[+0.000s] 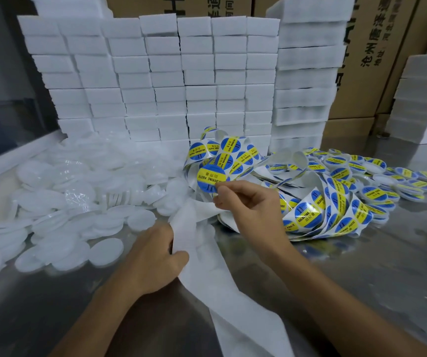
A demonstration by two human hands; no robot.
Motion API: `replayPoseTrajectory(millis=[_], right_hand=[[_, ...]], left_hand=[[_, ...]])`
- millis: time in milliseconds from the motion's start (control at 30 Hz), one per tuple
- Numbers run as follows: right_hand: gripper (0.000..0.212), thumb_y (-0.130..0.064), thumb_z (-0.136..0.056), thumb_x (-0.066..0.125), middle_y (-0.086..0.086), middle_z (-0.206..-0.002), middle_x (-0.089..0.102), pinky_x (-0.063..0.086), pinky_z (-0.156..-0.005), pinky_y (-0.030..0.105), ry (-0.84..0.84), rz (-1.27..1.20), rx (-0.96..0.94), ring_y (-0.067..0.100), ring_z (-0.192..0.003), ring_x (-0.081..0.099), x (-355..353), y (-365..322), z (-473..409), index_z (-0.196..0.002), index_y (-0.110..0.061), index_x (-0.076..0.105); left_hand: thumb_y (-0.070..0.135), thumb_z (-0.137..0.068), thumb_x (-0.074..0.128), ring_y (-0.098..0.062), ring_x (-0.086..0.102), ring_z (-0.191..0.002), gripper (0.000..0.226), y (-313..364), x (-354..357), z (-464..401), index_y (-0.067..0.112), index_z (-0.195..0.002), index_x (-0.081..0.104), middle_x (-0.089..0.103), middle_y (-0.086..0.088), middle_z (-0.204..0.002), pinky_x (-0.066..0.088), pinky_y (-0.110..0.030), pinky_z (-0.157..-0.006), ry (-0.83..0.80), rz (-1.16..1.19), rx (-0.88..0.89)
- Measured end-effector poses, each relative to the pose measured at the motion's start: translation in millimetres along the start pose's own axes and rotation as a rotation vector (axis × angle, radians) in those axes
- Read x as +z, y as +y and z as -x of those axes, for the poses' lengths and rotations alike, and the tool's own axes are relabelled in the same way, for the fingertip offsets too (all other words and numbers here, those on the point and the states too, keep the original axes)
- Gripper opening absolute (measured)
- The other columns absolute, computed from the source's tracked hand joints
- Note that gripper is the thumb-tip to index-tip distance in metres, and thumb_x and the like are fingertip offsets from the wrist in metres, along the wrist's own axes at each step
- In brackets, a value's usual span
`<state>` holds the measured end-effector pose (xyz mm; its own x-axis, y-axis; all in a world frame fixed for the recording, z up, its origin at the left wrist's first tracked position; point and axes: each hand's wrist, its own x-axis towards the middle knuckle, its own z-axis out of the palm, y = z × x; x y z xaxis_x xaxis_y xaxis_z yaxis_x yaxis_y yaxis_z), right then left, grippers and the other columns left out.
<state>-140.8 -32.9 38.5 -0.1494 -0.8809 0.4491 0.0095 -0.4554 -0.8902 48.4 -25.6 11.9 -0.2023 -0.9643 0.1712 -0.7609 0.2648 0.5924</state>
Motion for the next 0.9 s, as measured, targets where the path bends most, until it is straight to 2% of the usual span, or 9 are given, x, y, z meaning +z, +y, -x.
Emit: replayPoseTrajectory(millis=[133,267,367,467,533,600,700,800,900], right_hand=[[0.017,-0.003,-0.086,0.072,0.0,-0.08,0.073,0.057,-0.076,0.023,0.015,0.059,-0.057,0.009,-0.075,0.068,0.4,2.6,-0.3,-0.1,-0.013,0.074],[0.036,-0.004,-0.084,0.075,-0.01,-0.077,0.069,0.054,-0.076,0.017,0.057,0.078,0.0,0.002,-0.074,0.067,-2.2,8.1,-4.7,-0.118,-0.015,0.068],[0.025,-0.004,-0.083,0.076,-0.005,-0.081,0.072,0.057,-0.077,0.022,0.096,0.093,0.012,0.007,-0.076,0.07,-5.2,10.7,-7.4,-0.105,-0.015,0.072],[0.012,-0.005,-0.084,0.075,0.002,-0.081,0.074,0.059,-0.077,0.031,0.111,0.049,0.017,0.02,-0.08,0.072,-6.4,7.4,-7.7,-0.089,-0.015,0.071],[0.008,-0.008,-0.087,0.072,0.004,-0.078,0.074,0.059,-0.07,0.03,0.051,-0.03,0.044,0.022,-0.079,0.073,-4.0,2.7,-5.6,-0.085,-0.014,0.069],[0.007,-0.011,-0.088,0.07,0.005,-0.078,0.074,0.058,-0.063,0.027,-0.076,-0.261,0.158,0.022,-0.08,0.074,2.2,-4.3,-0.2,-0.083,-0.015,0.067],[0.006,-0.019,-0.084,0.07,0.007,-0.092,0.072,0.061,-0.07,0.038,-0.335,-0.59,0.357,0.028,-0.094,0.073,16.8,-8.2,10.9,-0.08,-0.022,0.067],[0.004,-0.024,-0.085,0.069,0.008,-0.106,0.069,0.056,-0.084,0.05,-0.449,-0.567,0.459,0.029,-0.108,0.069,29.1,1.9,22.0,-0.083,-0.023,0.066],[0.007,-0.023,-0.092,0.066,0.007,-0.109,0.07,0.051,-0.085,0.051,-0.383,-0.481,0.516,0.025,-0.115,0.065,29.0,13.8,22.4,-0.085,-0.022,0.065]], left_hand=[[0.017,-0.073,0.058,-0.021,0.058,-0.069,0.018,-4.5,-7.5,0.5,0.016,-0.09,0.052,0.057,-0.003,-0.079,0.049,-0.034,-0.055,0.009,-0.058,-0.034],[0.022,-0.075,0.063,-0.011,0.05,-0.082,0.033,-15.0,-10.1,-2.4,0.03,-0.1,0.043,0.046,0.015,-0.09,0.045,-0.027,-0.068,0.03,-0.177,0.015],[0.036,-0.078,0.067,-0.008,0.042,-0.09,0.039,-21.7,-9.6,-4.3,0.032,-0.111,0.046,0.038,0.024,-0.091,0.042,-0.028,-0.079,-0.008,-0.264,0.013],[0.052,-0.078,0.067,-0.011,0.047,-0.099,0.059,-28.2,-7.9,-6.8,0.028,-0.129,0.052,0.048,0.018,-0.101,0.047,-0.032,-0.087,0.003,-0.256,0.003],[0.063,-0.076,0.066,-0.012,0.049,-0.103,0.068,-30.8,-5.8,-8.7,0.028,-0.133,0.052,0.052,0.012,-0.11,0.048,-0.034,-0.089,0.023,-0.254,-0.012],[0.068,-0.075,0.062,-0.013,0.05,-0.101,0.068,-30.6,-3.3,-9.5,0.029,-0.13,0.055,0.054,0.009,-0.11,0.048,-0.035,-0.087,0.046,-0.29,-0.01],[0.074,-0.075,0.052,-0.013,0.052,-0.092,0.056,-26.8,-0.2,-10.0,0.036,-0.116,0.061,0.054,0.012,-0.095,0.047,-0.034,-0.08,0.065,-0.338,0.068],[0.068,-0.074,0.05,-0.013,0.057,-0.09,0.044,-20.6,-1.2,-7.6,0.043,-0.108,0.058,0.06,0.013,-0.094,0.05,-0.036,-0.077,-0.007,-0.276,0.107],[0.039,-0.078,0.062,-0.015,0.057,-0.079,0.013,-21.0,-9.8,-7.5,0.036,-0.086,0.052,0.056,0.008,-0.084,0.046,-0.031,-0.064,-0.033,-0.167,-0.005]])
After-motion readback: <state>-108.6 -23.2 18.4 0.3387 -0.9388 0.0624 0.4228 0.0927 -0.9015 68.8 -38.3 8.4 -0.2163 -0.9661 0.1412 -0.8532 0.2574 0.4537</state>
